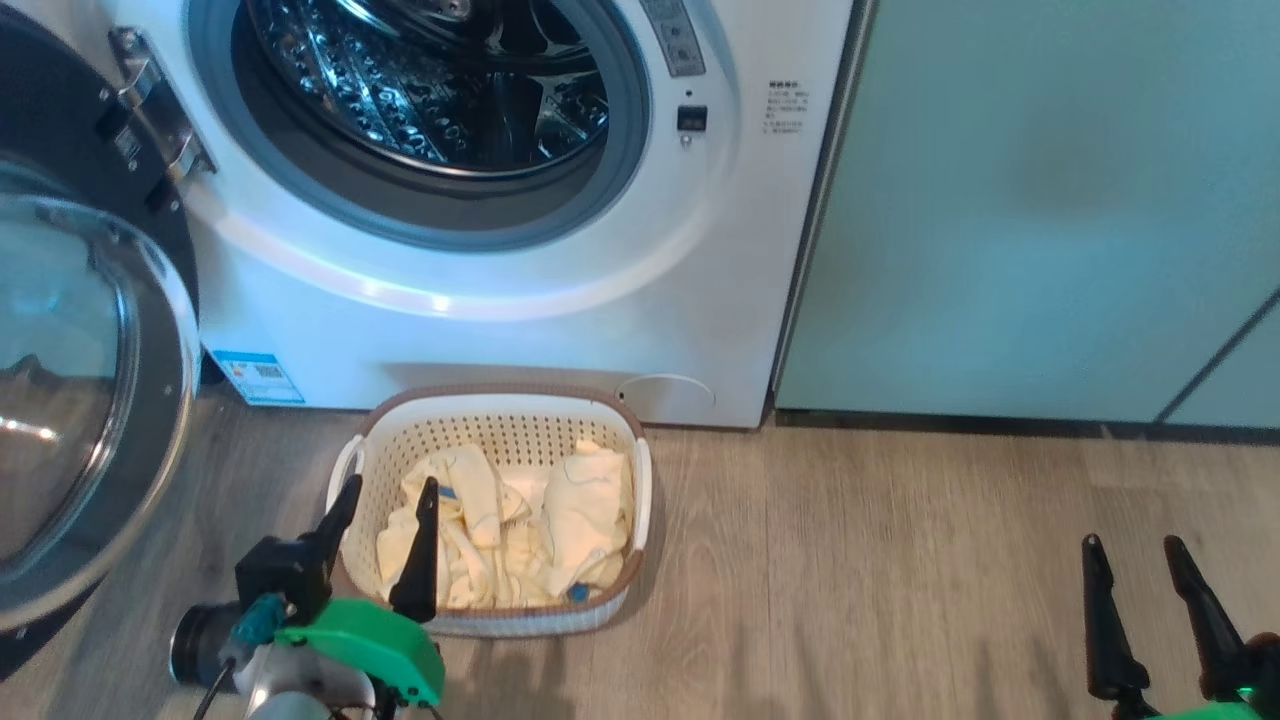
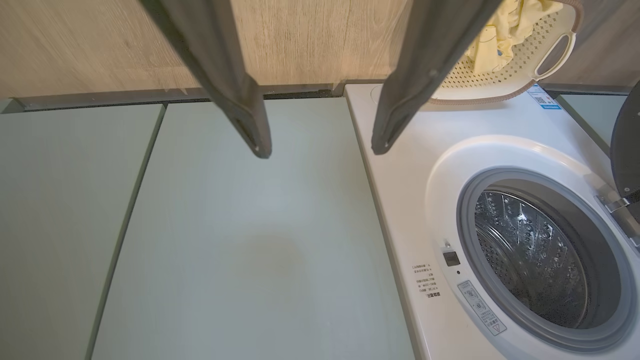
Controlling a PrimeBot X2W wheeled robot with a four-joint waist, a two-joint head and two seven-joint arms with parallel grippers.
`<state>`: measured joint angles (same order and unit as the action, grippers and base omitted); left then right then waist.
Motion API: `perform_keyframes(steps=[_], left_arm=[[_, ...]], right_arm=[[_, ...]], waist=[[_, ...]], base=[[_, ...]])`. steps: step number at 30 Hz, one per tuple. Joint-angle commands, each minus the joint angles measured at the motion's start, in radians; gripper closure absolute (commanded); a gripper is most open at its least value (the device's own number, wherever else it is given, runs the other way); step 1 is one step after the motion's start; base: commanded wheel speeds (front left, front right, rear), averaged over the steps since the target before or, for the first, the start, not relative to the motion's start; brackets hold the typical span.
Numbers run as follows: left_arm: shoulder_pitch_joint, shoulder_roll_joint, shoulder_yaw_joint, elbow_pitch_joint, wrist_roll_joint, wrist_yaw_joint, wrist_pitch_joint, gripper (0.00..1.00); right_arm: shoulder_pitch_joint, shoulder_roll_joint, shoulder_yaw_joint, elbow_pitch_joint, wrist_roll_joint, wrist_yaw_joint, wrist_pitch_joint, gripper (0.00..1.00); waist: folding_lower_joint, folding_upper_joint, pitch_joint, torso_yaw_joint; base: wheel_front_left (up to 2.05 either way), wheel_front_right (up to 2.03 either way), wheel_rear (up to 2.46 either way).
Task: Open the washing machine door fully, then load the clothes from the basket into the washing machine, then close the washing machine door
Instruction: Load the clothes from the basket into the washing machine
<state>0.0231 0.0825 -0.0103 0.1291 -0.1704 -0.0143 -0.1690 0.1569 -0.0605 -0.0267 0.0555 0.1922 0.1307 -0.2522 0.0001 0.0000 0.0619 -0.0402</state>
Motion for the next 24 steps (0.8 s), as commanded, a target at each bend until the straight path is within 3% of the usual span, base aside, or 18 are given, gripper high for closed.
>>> perform_keyframes(steps=[1, 9, 24], left_arm=[[-0.034, 0.019, 0.023, -0.030, -0.006, 0.002, -0.013, 0.00], [-0.041, 0.024, 0.015, -0.025, -0.013, 0.000, -0.020, 0.00], [-0.062, 0.031, -0.011, 0.008, -0.024, -0.009, -0.018, 0.00]], right_arm=[[-0.033, -0.011, 0.020, -0.030, -0.004, 0.000, -0.010, 0.00], [-0.040, -0.010, 0.022, -0.028, -0.002, 0.000, -0.010, 0.00], [-0.047, -0.011, 0.027, -0.027, 0.000, 0.000, -0.010, 0.00]], waist=[[-0.0001, 0.0000, 0.002, 0.002], [-0.0001, 0.0000, 0.010, 0.005], [-0.0001, 0.0000, 0.029, 0.000]], base=[[1.40, -1.40, 0.00], [0.78, -0.78, 0.00], [0.01, -0.01, 0.00]])
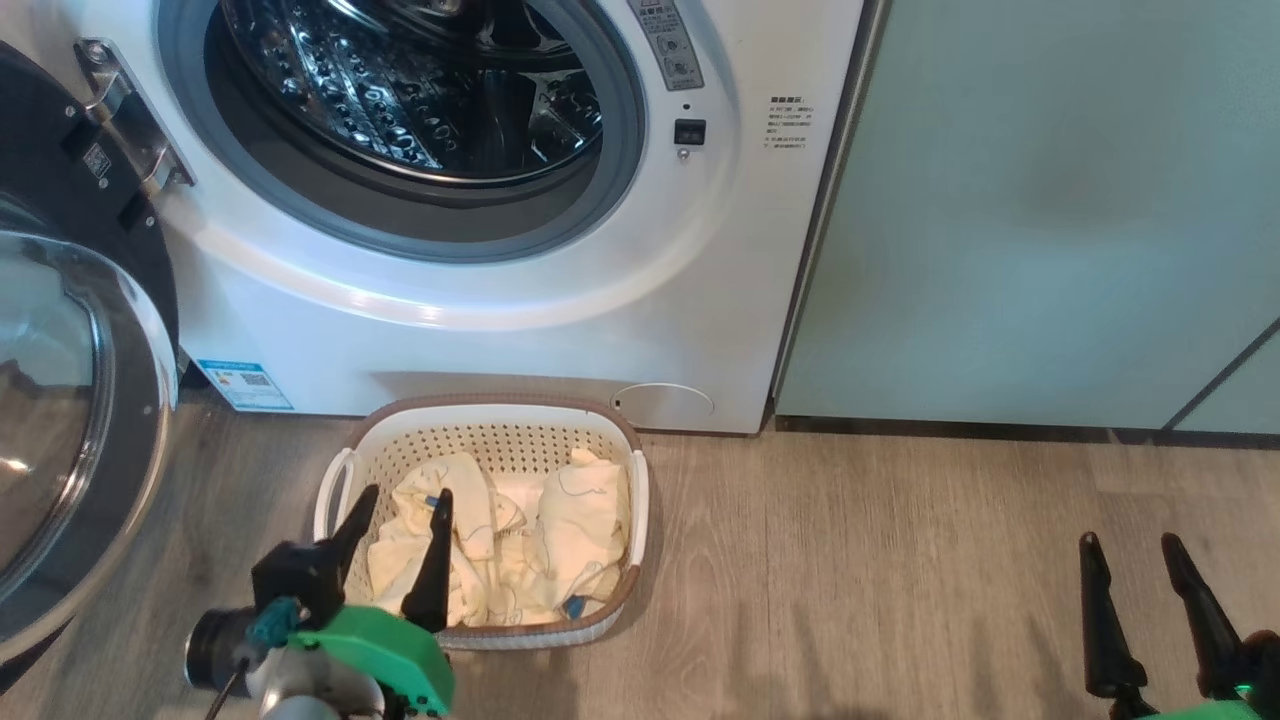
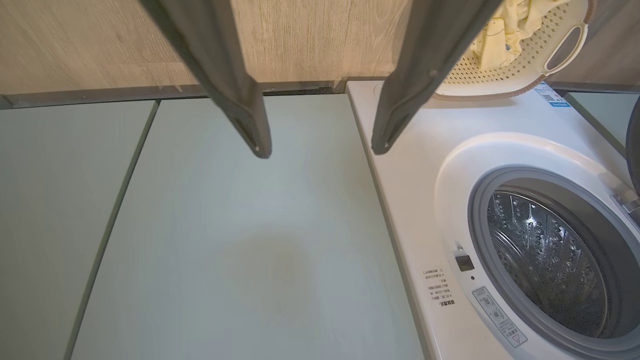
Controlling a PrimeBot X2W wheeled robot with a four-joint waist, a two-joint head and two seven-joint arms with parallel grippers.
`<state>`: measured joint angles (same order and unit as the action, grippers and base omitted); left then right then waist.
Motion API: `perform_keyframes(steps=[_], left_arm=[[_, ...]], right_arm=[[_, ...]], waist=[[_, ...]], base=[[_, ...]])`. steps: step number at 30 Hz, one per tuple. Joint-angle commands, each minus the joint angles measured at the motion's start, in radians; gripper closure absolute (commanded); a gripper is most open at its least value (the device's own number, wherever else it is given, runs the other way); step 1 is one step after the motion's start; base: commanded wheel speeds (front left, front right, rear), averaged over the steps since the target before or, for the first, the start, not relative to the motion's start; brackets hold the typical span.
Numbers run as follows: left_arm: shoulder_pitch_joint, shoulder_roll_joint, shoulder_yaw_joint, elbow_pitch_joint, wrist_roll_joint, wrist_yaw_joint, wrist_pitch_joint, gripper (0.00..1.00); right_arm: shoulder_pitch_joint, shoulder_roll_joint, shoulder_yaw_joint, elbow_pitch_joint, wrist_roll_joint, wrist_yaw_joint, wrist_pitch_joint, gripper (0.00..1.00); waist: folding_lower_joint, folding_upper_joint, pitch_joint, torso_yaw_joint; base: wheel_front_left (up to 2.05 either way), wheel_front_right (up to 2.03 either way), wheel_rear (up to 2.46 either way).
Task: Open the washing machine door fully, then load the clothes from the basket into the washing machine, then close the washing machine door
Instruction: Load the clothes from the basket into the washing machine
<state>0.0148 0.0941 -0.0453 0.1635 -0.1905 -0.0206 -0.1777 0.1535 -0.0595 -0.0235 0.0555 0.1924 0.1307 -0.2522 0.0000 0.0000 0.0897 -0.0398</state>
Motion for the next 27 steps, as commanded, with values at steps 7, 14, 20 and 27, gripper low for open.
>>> perform_keyframes(steps=[7, 14, 20, 27], left_arm=[[-0.086, 0.015, 0.001, 0.018, -0.006, -0.011, -0.012, 0.00], [-0.156, 0.006, -0.031, 0.119, -0.012, -0.028, -0.023, 0.00], [-0.248, -0.003, -0.055, 0.253, -0.021, -0.044, -0.040, 0.00], [-0.386, -0.009, -0.077, 0.445, -0.032, -0.065, -0.058, 0.00]], right_arm=[[-0.051, -0.013, 0.028, -0.033, 0.002, 0.000, -0.010, 0.00], [-0.074, -0.021, 0.029, -0.043, 0.006, 0.000, -0.010, 0.00], [-0.107, -0.025, 0.036, -0.054, 0.010, 0.000, -0.010, 0.00], [-0.158, -0.031, 0.033, -0.070, 0.019, 0.000, -0.010, 0.00]], waist=[[0.0000, 0.0000, 0.024, -0.001], [0.0000, 0.0000, 0.081, 0.000], [0.0000, 0.0000, 0.157, -0.008], [0.0000, 0.0000, 0.269, -0.019]], base=[[0.00, 0.00, 0.00], [0.00, 0.00, 0.00], [0.00, 0.00, 0.00], [0.00, 0.00, 0.00]])
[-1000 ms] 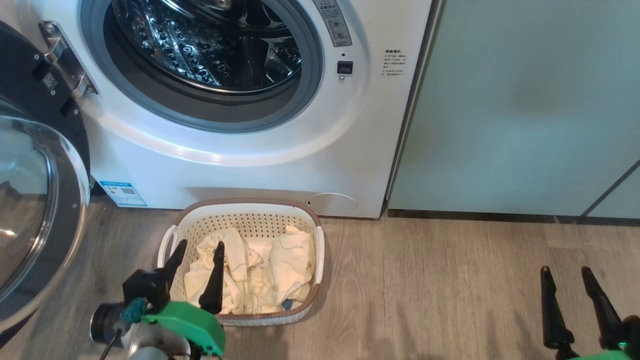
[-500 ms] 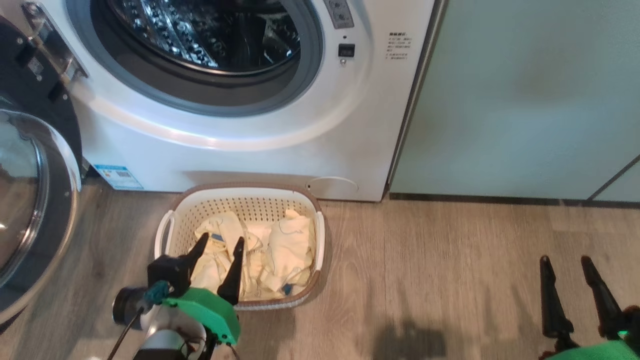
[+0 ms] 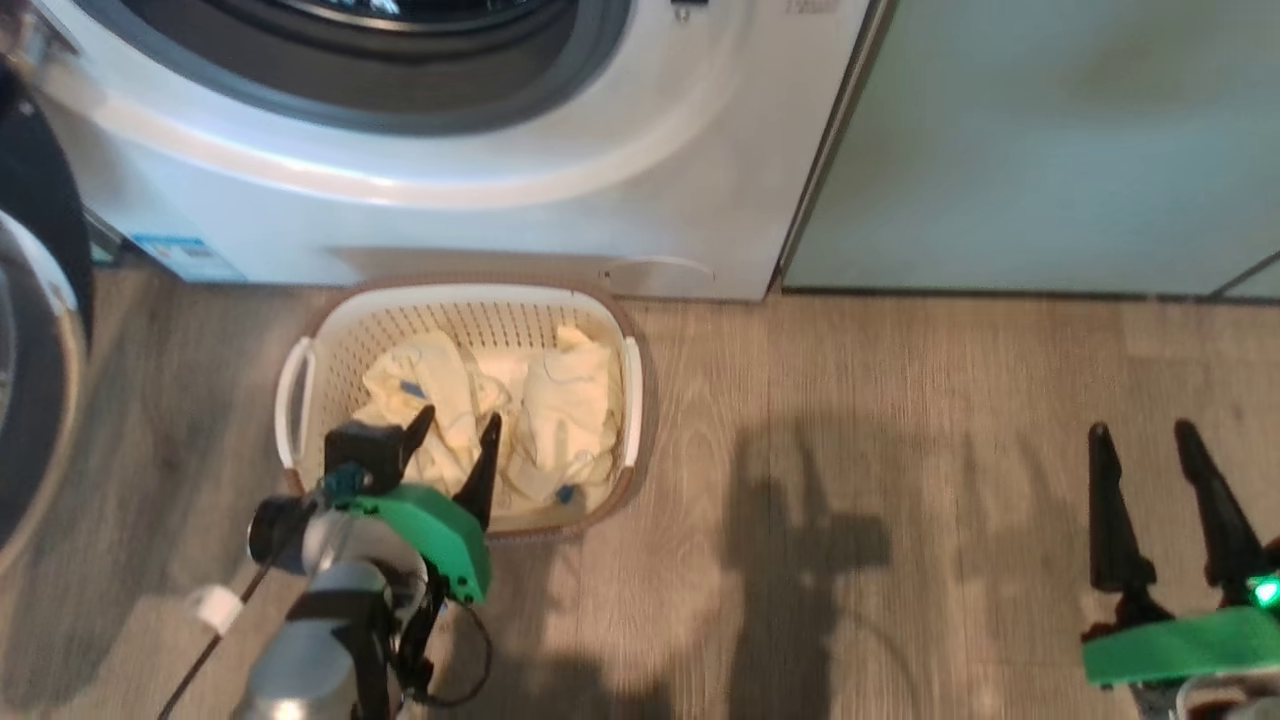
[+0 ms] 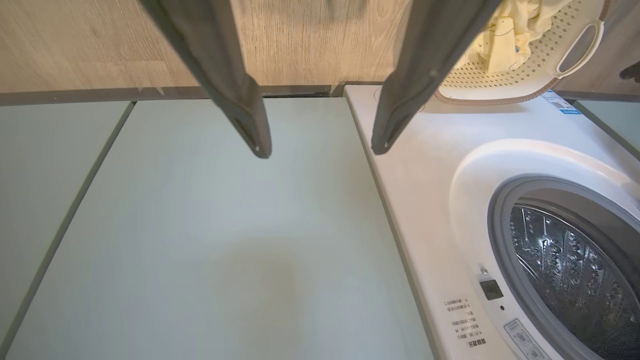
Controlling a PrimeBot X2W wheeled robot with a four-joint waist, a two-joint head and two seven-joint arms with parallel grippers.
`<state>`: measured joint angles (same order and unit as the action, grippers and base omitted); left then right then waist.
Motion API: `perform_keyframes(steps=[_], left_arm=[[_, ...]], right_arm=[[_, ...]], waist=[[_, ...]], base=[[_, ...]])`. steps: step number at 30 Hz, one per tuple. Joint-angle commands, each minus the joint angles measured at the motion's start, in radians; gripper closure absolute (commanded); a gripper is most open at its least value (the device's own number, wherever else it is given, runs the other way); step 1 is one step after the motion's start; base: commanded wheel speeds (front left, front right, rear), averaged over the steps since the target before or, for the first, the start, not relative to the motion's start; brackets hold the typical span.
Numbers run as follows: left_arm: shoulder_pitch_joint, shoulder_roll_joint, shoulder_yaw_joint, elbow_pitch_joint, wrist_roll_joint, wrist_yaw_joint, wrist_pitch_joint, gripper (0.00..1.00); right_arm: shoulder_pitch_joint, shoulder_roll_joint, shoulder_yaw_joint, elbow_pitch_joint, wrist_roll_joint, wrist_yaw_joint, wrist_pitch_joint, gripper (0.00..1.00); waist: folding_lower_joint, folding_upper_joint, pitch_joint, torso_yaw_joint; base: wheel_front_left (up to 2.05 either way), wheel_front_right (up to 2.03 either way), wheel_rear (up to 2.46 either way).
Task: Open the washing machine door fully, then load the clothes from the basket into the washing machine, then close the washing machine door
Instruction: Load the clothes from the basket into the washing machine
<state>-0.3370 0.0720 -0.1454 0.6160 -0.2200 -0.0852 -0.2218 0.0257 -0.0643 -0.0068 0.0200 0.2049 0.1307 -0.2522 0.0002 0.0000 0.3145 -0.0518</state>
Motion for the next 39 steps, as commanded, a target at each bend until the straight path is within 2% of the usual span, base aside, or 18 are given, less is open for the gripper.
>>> perform_keyframes(steps=[1, 14, 25, 39], left_arm=[[-0.056, 0.012, 0.022, 0.023, -0.004, -0.002, -0.016, 0.00], [-0.326, 0.010, -0.008, 0.333, -0.021, -0.033, -0.038, 0.00], [-0.510, 0.054, -0.038, 0.486, -0.064, -0.045, -0.034, 0.00], [-0.708, 0.120, -0.107, 0.579, -0.233, -0.045, 0.142, 0.00]], right_arm=[[-0.040, -0.027, 0.017, -0.037, 0.008, 0.000, -0.010, 0.00], [-0.166, -0.026, 0.038, -0.067, 0.026, 0.000, -0.010, 0.00], [-0.272, -0.014, 0.076, -0.095, 0.043, 0.000, -0.010, 0.00], [-0.363, -0.015, 0.121, -0.115, 0.053, 0.000, -0.010, 0.00]], waist=[[-0.0002, 0.0000, 0.062, -0.009], [-0.0002, 0.0000, 0.305, -0.051], [-0.0002, 0.0000, 0.489, -0.112], [-0.0002, 0.0000, 0.641, -0.170]], base=[[0.00, 0.00, 0.00], [0.00, 0.00, 0.00], [0.00, 0.00, 0.00], [0.00, 0.00, 0.00]])
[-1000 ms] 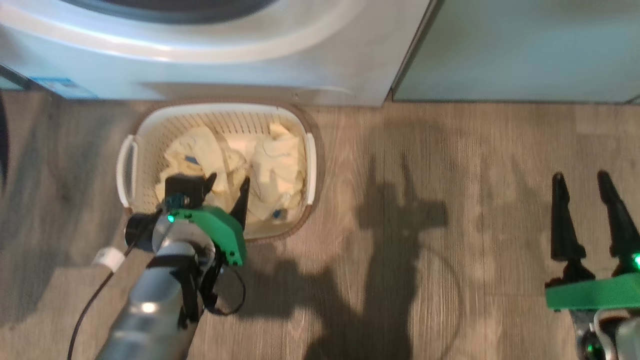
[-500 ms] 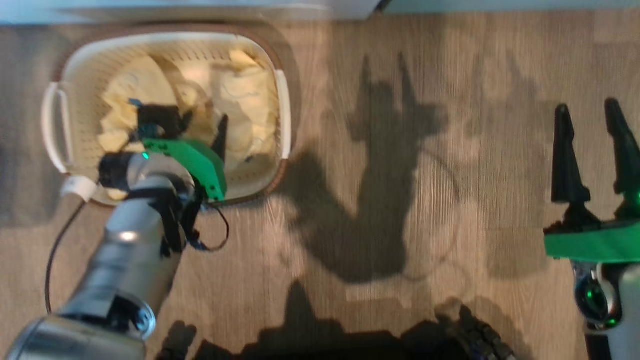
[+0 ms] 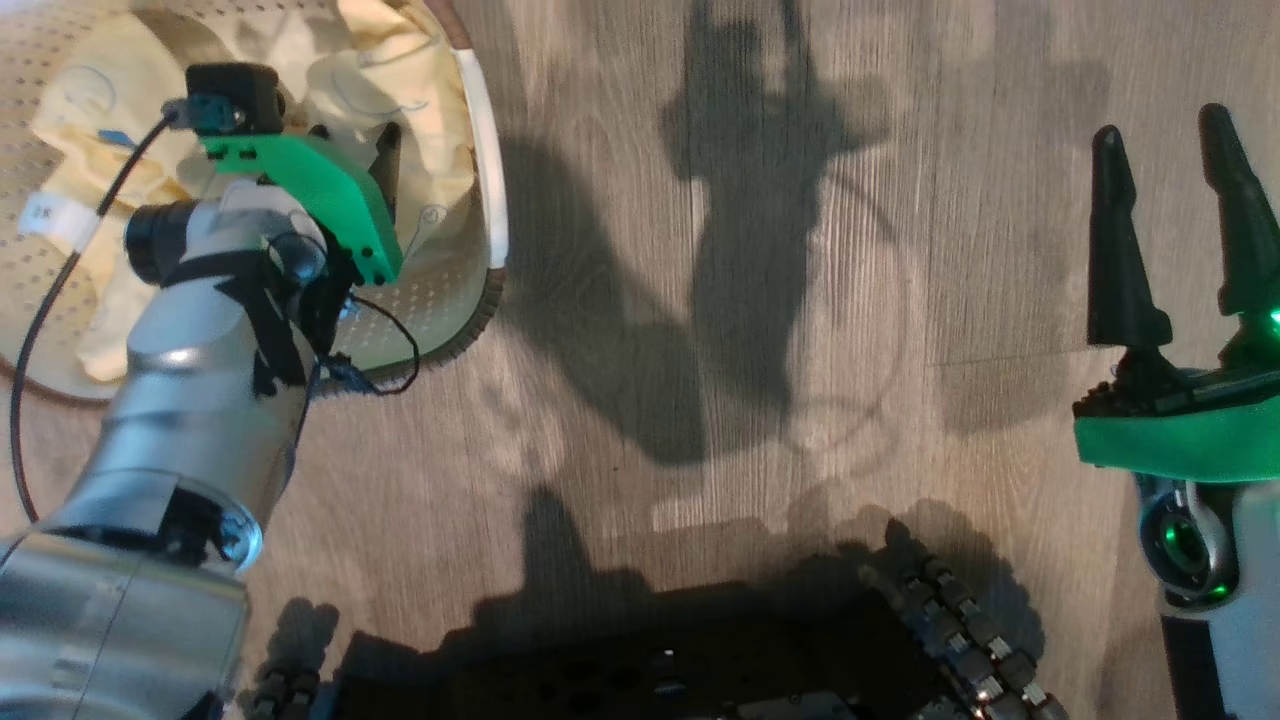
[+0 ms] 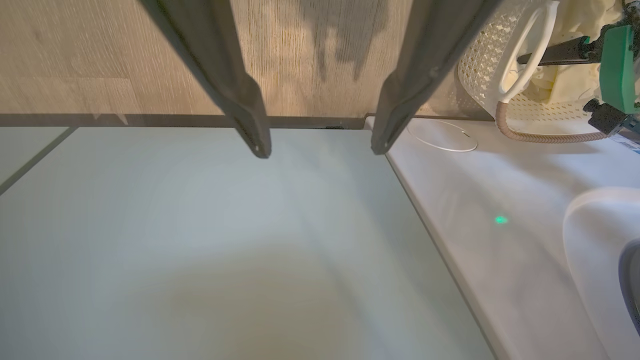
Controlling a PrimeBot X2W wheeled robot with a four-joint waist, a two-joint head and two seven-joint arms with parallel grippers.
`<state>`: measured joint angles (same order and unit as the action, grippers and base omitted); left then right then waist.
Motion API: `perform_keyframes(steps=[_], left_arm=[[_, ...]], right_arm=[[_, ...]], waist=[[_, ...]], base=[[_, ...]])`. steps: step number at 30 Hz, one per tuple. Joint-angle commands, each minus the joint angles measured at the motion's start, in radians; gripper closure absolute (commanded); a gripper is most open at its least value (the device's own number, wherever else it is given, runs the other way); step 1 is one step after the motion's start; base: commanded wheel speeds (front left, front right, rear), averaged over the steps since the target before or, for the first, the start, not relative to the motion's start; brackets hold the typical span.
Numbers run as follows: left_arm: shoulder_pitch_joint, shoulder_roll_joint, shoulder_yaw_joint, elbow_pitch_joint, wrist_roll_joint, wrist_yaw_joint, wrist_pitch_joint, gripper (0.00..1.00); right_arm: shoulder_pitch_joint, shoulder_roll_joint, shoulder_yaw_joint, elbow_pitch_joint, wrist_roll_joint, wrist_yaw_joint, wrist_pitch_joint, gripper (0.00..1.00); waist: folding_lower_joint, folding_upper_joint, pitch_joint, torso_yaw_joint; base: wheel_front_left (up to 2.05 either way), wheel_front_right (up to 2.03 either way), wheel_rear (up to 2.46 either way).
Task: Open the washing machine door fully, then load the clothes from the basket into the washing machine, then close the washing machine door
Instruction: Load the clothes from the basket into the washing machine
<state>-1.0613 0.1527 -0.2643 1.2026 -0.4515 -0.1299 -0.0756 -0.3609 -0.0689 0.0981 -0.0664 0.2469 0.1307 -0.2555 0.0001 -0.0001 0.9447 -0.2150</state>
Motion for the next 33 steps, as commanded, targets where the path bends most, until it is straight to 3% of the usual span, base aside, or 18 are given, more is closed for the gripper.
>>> perform_keyframes(steps=[1, 9, 10, 11, 12, 13, 14, 21, 33], left_arm=[[0.007, 0.041, 0.005, -0.004, -0.011, -0.001, 0.011, 0.00], [-0.044, 0.050, -0.047, 0.040, -0.047, -0.001, 0.103, 0.00], [-0.046, 0.050, -0.051, 0.044, -0.049, -0.001, 0.106, 0.09], [-0.048, 0.051, -0.056, 0.047, -0.049, -0.001, 0.105, 0.42], [-0.049, 0.050, -0.059, 0.050, -0.050, -0.001, 0.103, 0.64], [-0.050, 0.051, -0.063, 0.052, -0.050, -0.001, 0.098, 0.97], [-0.051, 0.052, -0.068, 0.056, -0.046, -0.001, 0.095, 1.00], [-0.051, 0.037, -0.077, 0.070, -0.050, 0.005, 0.056, 1.00], [0.001, 0.005, -0.081, 0.077, -0.059, 0.020, -0.101, 1.00]], right_arm=[[0.021, -0.013, 0.018, -0.029, 0.011, 0.000, -0.006, 0.00], [0.019, -0.025, 0.028, -0.038, 0.011, 0.000, -0.006, 0.00], [0.020, -0.026, 0.029, -0.037, 0.011, 0.000, -0.006, 0.00], [0.021, -0.027, 0.029, -0.037, 0.012, 0.000, -0.006, 0.00], [0.021, -0.028, 0.029, -0.037, 0.013, 0.000, -0.006, 0.00], [0.021, -0.029, 0.028, -0.037, 0.014, 0.000, -0.006, 0.00], [0.020, -0.029, 0.027, -0.036, 0.016, 0.000, -0.006, 0.00], [0.021, -0.030, 0.015, -0.035, 0.017, 0.000, -0.006, 0.00], [0.042, -0.041, -0.019, -0.022, 0.011, 0.000, -0.006, 0.00]], waist=[[-0.0001, 0.0001, 0.017, -0.008], [-0.0001, 0.0001, 0.035, -0.012], [-0.0001, 0.0001, 0.034, -0.011], [-0.0001, 0.0001, 0.032, -0.011], [-0.0001, 0.0001, 0.031, -0.011], [-0.0001, 0.0001, 0.030, -0.010], [-0.0001, 0.0001, 0.029, -0.010], [-0.0001, 0.0001, 0.012, 0.006], [-0.0001, 0.0001, -0.075, 0.056]], base=[[0.00, 0.00, 0.00], [0.00, 0.00, 0.00], [0.00, 0.00, 0.00], [0.00, 0.00, 0.00], [0.00, 0.00, 0.00], [0.00, 0.00, 0.00], [0.00, 0.00, 0.00], [0.00, 0.00, 0.00], [0.00, 0.00, 0.00]])
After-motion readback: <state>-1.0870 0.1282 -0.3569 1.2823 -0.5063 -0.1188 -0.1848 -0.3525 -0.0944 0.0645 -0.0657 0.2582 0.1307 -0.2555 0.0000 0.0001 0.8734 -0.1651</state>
